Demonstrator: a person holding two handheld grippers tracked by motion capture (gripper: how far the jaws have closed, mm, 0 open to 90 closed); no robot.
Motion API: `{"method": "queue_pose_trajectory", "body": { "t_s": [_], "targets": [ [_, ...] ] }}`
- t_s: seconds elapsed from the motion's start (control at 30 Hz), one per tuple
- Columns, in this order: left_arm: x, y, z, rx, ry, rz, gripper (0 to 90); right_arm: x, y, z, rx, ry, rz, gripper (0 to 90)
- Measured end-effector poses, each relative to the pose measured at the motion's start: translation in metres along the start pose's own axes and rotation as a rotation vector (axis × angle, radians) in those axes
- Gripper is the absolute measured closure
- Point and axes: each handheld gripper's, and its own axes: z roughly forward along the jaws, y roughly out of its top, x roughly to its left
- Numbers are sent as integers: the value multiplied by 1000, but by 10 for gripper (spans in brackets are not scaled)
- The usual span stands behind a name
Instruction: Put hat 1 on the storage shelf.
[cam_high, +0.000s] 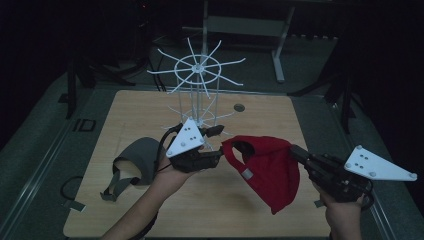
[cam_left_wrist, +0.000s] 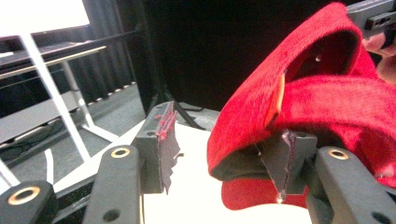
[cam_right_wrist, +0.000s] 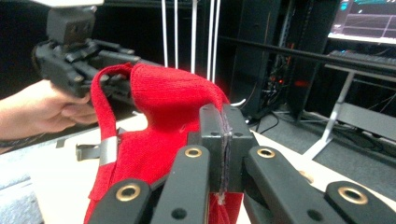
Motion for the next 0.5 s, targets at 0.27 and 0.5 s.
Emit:
{"method": "queue_pose_trajectory", "body": {
  "t_s": [0.27,0.5],
  "targets": [
    [1,-20,-15,5,44,-37,485,-8,16,-2,-48,-62,12,893],
    [-12,-40,-21,31,61,-2,476,-17,33,-2,-86,-115,16,893]
  ]
}}
